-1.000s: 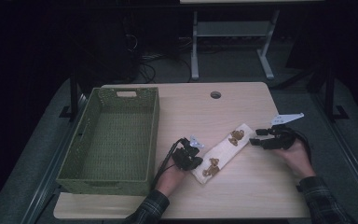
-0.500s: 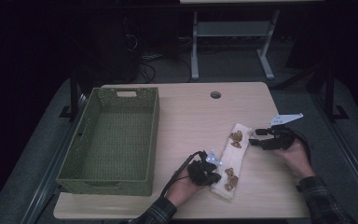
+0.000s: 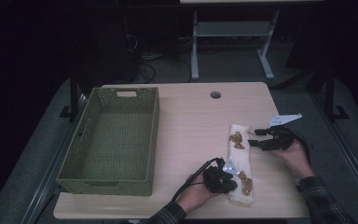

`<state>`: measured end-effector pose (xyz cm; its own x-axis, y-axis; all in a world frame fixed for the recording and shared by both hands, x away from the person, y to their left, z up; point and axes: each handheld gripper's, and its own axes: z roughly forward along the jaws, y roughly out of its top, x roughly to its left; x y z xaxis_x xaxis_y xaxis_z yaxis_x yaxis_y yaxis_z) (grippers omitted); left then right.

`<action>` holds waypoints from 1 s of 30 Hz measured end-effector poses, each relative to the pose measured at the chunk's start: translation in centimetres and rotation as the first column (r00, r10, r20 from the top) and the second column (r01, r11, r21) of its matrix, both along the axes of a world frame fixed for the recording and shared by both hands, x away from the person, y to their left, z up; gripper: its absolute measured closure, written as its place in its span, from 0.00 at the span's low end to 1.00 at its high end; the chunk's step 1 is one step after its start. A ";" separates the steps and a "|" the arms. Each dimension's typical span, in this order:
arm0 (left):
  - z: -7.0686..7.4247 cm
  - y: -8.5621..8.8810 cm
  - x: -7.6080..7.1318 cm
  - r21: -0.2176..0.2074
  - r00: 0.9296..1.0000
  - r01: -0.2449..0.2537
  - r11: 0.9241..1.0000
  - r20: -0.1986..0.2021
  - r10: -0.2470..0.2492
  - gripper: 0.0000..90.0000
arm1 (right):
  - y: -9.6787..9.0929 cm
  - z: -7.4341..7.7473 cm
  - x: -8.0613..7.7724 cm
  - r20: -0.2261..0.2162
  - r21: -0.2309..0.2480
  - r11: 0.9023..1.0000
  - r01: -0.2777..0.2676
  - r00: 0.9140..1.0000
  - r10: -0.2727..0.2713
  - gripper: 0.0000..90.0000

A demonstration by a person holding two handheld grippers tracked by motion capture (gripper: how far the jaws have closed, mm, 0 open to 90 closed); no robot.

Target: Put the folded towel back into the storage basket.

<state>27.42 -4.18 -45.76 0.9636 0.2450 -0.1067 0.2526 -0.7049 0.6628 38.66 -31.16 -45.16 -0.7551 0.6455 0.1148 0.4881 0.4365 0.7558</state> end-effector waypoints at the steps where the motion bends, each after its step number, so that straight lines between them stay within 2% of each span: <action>1: 0.2 0.2 0.2 0.000 1.000 0.008 1.000 0.009 -0.008 0.88 | 0.0 0.0 0.0 0.001 0.000 1.000 0.001 1.000 -0.001 0.40; 4: 1.0 0.7 1.0 -0.019 0.999 0.039 0.999 0.006 -0.039 0.69 | -0.1 0.0 0.0 0.002 0.003 1.000 0.004 1.000 -0.004 0.40; 5: 1.3 0.8 1.2 -0.019 0.999 0.051 0.999 0.019 -0.050 0.64 | -0.1 0.0 0.0 0.004 0.001 1.000 0.002 1.000 -0.002 0.40; 9: 1.7 0.7 1.8 -0.038 0.996 0.080 0.996 0.027 -0.079 0.47 | 0.0 -0.1 0.1 0.003 0.003 1.000 0.002 1.000 -0.002 0.39; 14: 2.0 -0.3 2.7 -0.032 0.990 0.130 0.991 0.054 -0.129 0.32 | 0.0 0.0 0.1 0.007 0.003 1.000 0.005 1.000 -0.005 0.39; 22: 1.0 -1.9 4.0 -0.013 0.981 0.185 0.983 0.063 -0.184 0.17 | 0.0 0.0 0.0 0.008 -0.001 1.000 0.007 1.000 -0.007 0.39; 24: 0.7 -2.2 4.2 -0.004 0.977 0.204 0.979 0.057 -0.203 0.16 | 0.0 0.0 0.0 0.008 -0.004 1.000 0.006 1.000 -0.006 0.39; 27: 0.1 -2.9 4.6 0.031 0.972 0.226 0.974 0.059 -0.227 0.16 | 0.0 0.0 0.0 0.010 -0.001 1.000 0.006 1.000 -0.006 0.39; 29: -0.4 -3.2 4.8 0.043 0.973 0.228 0.973 0.040 -0.229 0.16 | 0.0 0.0 0.0 0.007 -0.002 1.000 0.008 1.000 -0.008 0.39; 30: -0.7 -3.3 5.0 0.061 0.970 0.237 0.970 0.040 -0.240 0.16 | 0.0 -0.1 0.0 0.008 0.001 1.000 0.008 1.000 -0.008 0.39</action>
<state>32.41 -7.50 -46.45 0.9986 0.0116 -0.0525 0.0421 -0.7768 0.6284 38.66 -31.13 -45.22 -0.7509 0.6513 0.1090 0.4851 0.4321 0.7602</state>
